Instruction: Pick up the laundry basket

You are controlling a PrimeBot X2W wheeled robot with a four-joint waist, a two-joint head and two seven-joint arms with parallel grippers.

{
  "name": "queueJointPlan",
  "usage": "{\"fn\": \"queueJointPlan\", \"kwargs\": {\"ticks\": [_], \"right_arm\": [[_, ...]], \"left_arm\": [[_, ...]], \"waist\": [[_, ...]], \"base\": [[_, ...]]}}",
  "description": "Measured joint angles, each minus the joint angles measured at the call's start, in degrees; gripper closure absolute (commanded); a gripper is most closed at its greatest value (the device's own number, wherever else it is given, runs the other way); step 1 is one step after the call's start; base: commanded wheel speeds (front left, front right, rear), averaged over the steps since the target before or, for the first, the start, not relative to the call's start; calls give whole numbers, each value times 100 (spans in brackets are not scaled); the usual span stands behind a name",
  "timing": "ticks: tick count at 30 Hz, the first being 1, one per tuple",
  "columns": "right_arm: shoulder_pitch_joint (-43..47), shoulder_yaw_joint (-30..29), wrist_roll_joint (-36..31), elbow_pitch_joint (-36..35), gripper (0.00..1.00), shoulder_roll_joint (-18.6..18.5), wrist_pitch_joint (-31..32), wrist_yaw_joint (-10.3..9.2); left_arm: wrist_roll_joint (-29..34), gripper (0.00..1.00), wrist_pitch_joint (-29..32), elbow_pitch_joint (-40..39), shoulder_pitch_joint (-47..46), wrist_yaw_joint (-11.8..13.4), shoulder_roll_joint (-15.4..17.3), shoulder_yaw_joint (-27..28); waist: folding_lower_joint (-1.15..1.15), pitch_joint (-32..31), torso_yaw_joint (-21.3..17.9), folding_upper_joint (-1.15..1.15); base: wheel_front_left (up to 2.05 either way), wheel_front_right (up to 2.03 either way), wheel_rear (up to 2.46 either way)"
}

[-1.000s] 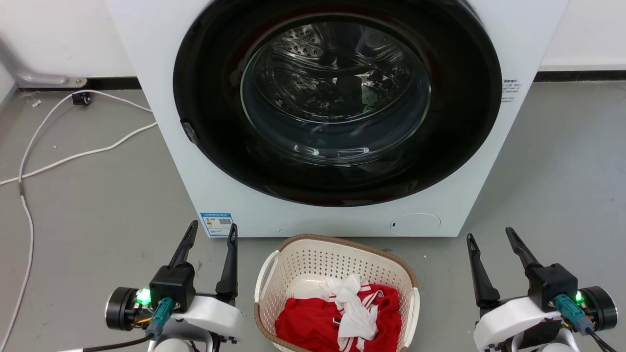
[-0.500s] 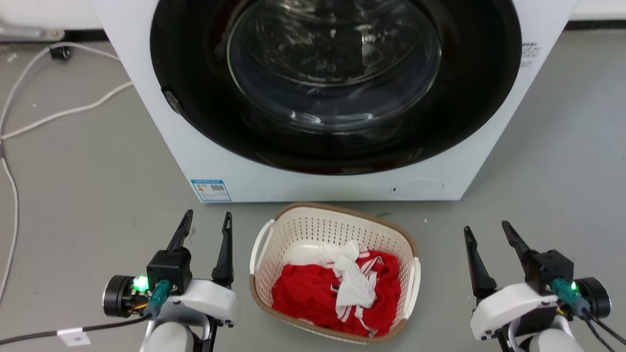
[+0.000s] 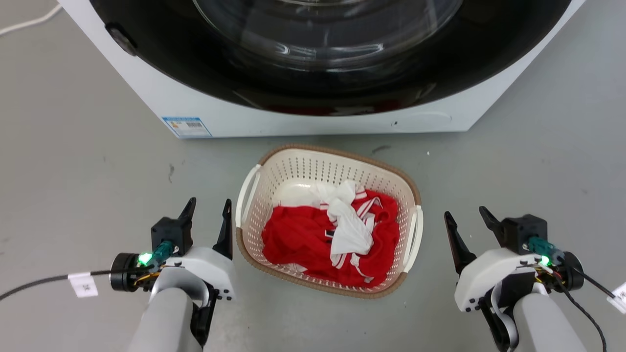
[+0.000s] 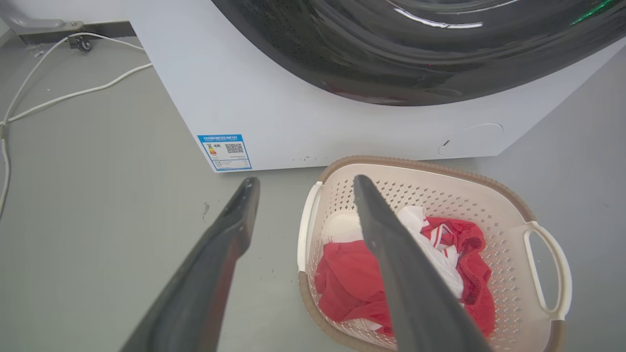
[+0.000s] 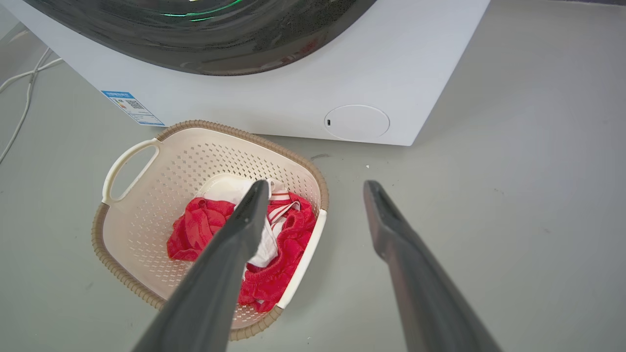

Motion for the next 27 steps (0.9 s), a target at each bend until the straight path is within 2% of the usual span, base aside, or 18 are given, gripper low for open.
{"fn": "queueJointPlan", "kwargs": {"ticks": [11,17,22,27], "right_arm": [[-933,193,312,1147,0,0,552,0],[-1608,438,534,1838,0,0,680,0],[-2125,667,810,2410,0,1,670,0],[-2533,955,1091,2891,0,1,590,0]], "left_arm": [[-424,0,467,1628,-1343,-238,113,-92],[-642,0,669,2190,-2111,-279,258,-285],[-1095,0,991,2509,-2644,-285,288,-667],[-1480,0,1296,2695,-3034,-285,524,-1072]], "waist": [[0,920,-60,0],[0,1411,-107,0],[0,1793,-155,0],[0,2039,-231,0]], "base": [[0,0,0],[0,0,0],[0,0,0],[0,0,0]]}}
